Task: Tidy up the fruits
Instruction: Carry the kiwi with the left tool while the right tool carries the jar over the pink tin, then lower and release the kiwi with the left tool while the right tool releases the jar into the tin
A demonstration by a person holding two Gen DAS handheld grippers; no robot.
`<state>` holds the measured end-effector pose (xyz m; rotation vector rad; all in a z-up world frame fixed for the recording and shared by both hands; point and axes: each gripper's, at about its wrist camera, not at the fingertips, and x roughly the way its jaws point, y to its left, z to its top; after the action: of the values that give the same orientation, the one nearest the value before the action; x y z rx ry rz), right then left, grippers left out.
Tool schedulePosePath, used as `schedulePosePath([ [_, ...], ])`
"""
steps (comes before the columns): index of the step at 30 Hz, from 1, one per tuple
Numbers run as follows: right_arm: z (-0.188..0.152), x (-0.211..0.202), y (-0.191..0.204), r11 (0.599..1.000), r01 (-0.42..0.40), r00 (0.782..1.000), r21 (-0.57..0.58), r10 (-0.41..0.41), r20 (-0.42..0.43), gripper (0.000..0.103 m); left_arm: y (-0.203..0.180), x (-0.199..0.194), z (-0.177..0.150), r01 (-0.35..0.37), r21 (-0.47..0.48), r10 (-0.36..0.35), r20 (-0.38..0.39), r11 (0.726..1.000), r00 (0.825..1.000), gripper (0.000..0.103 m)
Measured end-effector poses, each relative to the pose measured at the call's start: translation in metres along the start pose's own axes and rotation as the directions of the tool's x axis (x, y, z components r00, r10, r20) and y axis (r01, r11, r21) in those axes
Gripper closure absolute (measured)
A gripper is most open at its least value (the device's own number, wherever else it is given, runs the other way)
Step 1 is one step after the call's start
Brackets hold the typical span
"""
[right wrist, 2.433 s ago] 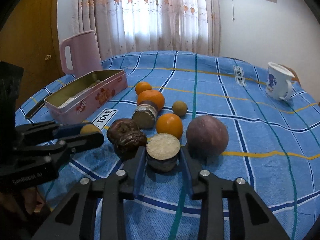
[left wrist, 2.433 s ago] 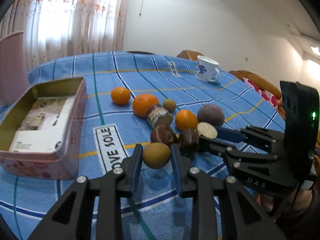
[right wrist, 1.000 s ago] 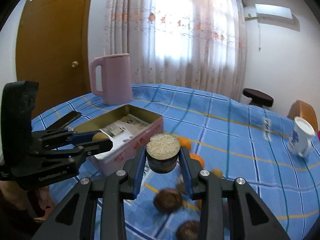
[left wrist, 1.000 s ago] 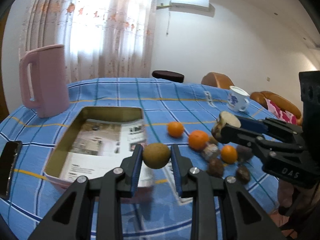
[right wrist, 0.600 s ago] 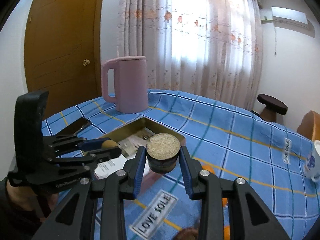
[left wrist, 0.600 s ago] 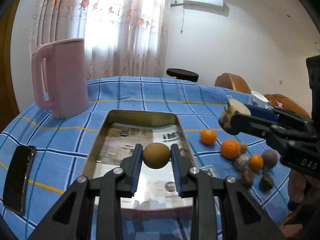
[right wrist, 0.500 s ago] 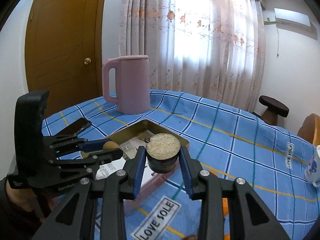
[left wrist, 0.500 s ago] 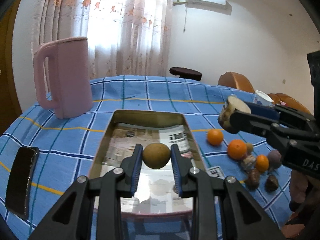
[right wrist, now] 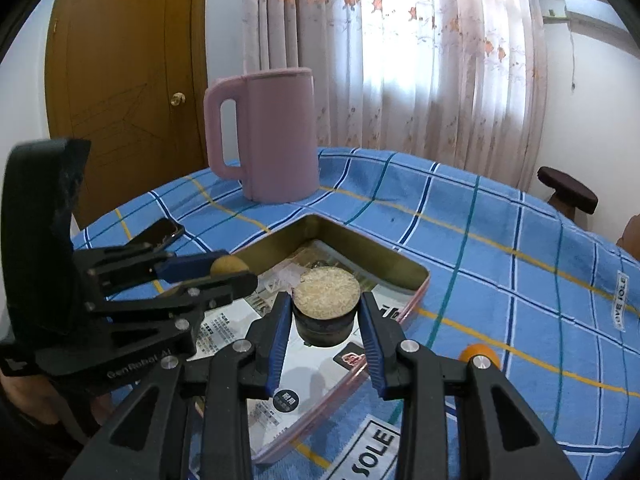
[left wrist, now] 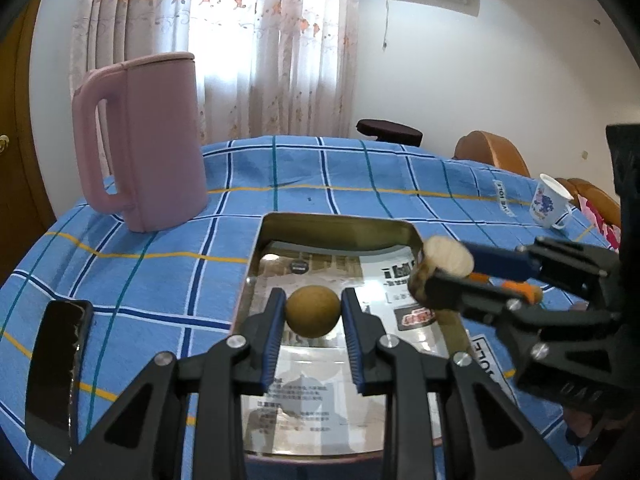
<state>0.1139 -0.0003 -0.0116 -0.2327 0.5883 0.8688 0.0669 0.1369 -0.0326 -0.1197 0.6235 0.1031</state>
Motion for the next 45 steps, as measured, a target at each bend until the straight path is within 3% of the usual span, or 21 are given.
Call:
schedulePosePath([
  [24, -0.011, 0.036, 0.014, 1.0, 0.003, 0.994, -0.02, -0.005, -0.111, 0.067, 0.009, 0.018, -0.005, -0.015, -0.007, 0.014, -0.055, 1.0, 0.998, 0.072],
  [27, -0.011, 0.035, 0.015, 1.0, -0.001, 0.994, -0.02, -0.001, -0.105, 0.066, 0.007, 0.016, -0.005, -0.017, 0.006, 0.017, -0.052, 1.0, 0.999, 0.065],
  [30, -0.01, 0.032, 0.014, 1.0, 0.008, 0.995, -0.014, -0.009, -0.098, 0.058, 0.007, 0.013, -0.004, -0.025, 0.005, 0.025, -0.044, 1.0, 0.999, 0.061],
  [32, -0.011, 0.027, 0.012, 1.0, 0.008, 0.996, -0.006, -0.008, -0.088, 0.056, 0.007, 0.007, -0.004, -0.026, -0.003, 0.026, -0.027, 1.0, 0.999, 0.053],
  [34, -0.013, 0.018, 0.01, 1.0, 0.019, 0.997, -0.005, -0.02, -0.08, 0.054, 0.007, -0.005, -0.004, -0.029, -0.018, 0.029, 0.007, 0.999, 1.0, 0.034],
  [35, -0.015, 0.013, 0.01, 1.0, 0.023, 0.997, -0.008, -0.023, -0.073, 0.053, 0.006, -0.01, -0.005, -0.029, -0.02, 0.029, 0.023, 0.999, 0.999, 0.031],
  [42, -0.055, -0.069, -0.007, 0.995, 0.103, 0.995, 0.0, -0.103, 0.012, 0.05, -0.023, -0.049, -0.017, 0.028, -0.005, -0.027, 0.125, 1.0, 0.992, 0.009],
  [45, -0.081, -0.105, -0.026, 0.982, 0.185, 0.982, 0.034, -0.186, 0.032, 0.049, -0.045, -0.055, -0.028, 0.07, 0.024, -0.072, 0.126, 0.997, 0.989, 0.009],
])
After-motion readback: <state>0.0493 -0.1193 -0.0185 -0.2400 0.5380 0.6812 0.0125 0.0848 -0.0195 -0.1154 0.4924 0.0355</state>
